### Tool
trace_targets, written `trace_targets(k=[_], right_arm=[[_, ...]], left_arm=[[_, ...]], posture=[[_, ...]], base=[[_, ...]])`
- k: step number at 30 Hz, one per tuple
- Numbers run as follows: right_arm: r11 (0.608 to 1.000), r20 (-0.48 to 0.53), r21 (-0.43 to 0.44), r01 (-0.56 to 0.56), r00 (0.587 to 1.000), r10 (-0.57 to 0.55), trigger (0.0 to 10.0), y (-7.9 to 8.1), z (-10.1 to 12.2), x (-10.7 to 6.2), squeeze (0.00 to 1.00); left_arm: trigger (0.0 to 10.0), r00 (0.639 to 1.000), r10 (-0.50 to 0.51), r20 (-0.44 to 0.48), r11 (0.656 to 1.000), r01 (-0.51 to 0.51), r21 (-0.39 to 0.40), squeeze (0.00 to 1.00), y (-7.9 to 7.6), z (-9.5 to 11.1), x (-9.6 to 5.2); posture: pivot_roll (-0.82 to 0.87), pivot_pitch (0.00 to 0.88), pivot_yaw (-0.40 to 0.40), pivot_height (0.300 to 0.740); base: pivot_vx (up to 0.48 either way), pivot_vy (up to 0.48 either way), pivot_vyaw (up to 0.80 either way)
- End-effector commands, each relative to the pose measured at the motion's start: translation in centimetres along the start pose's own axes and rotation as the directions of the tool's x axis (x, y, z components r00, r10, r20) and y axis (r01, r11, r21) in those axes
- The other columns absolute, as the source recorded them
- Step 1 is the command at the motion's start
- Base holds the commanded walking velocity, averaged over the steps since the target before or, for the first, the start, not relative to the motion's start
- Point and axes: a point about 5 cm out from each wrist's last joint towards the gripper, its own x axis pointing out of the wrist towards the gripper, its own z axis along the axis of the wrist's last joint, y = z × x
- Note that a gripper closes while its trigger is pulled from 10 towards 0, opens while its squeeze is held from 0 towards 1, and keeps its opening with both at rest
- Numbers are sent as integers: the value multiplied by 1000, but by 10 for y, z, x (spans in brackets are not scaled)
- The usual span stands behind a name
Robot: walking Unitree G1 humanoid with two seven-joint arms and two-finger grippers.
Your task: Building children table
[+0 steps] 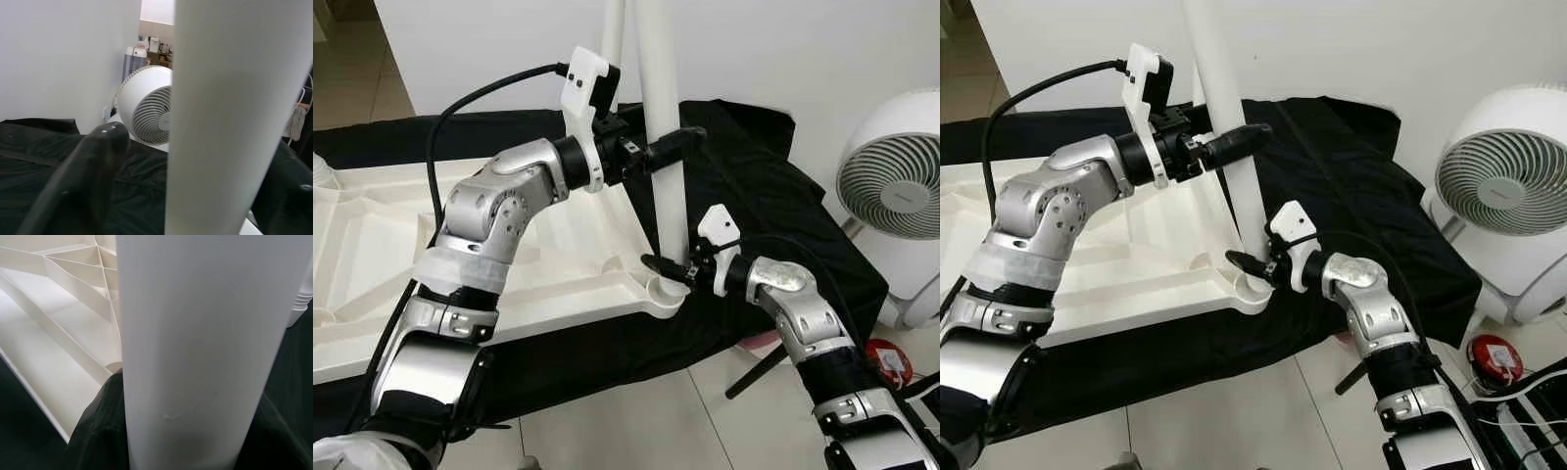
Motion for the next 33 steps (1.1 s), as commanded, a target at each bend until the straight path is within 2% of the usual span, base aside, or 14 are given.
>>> trace_targets(k=[1,12,15,16,19,23,24,26,33], right_arm=[[1000,7,-18,11,1000,-11,10000,-3,2,1,0],[999,-5,-11,48,999,-48,10000,-10,1,0,0],[998,-8,-11,68,998,-68,10000,-12,1,3,0],[996,-8,-3,91,996,-91,10000,-13,1,5,0],[980,3,14,199,980,-199,10000,-20,4,13,0],[975,4,19,219,976,-219,10000,-22,5,14,0],[970,15,32,240,970,-241,10000,-23,6,17,1000],[960,43,51,274,960,-277,10000,-22,11,23,1000],[932,56,37,360,931,-362,10000,-24,17,34,1000]], left_arm=[[0,999,-6,-34,1000,6,13,0,0,1,2],[0,997,54,-62,998,-53,18,0,14,12,4],[0,993,88,-84,995,-82,63,0,18,12,4],[10000,987,121,-104,991,-113,76,0,22,11,4],[10000,971,202,-127,975,-188,117,0,32,13,4],[10000,969,213,-124,973,-199,115,0,33,13,4],[10000,966,230,-120,968,-215,126,0,36,17,3],[10000,957,274,-100,954,-257,155,0,43,27,1],[10000,941,329,-83,932,-308,191,0,49,38,-3]], posture=[[-19,0,-14,740],[-16,0,-3,740],[-14,0,-3,740],[-14,0,-3,740],[-11,0,1,740],[-11,0,2,740],[-11,0,3,740],[-11,0,10,740],[-10,0,17,740]], base=[[0,0,0],[0,0,0],[0,0,0],[0,0,0],[0,0,0],[0,0,0],[0,0,0],[0,0,0],[0,0,0]])
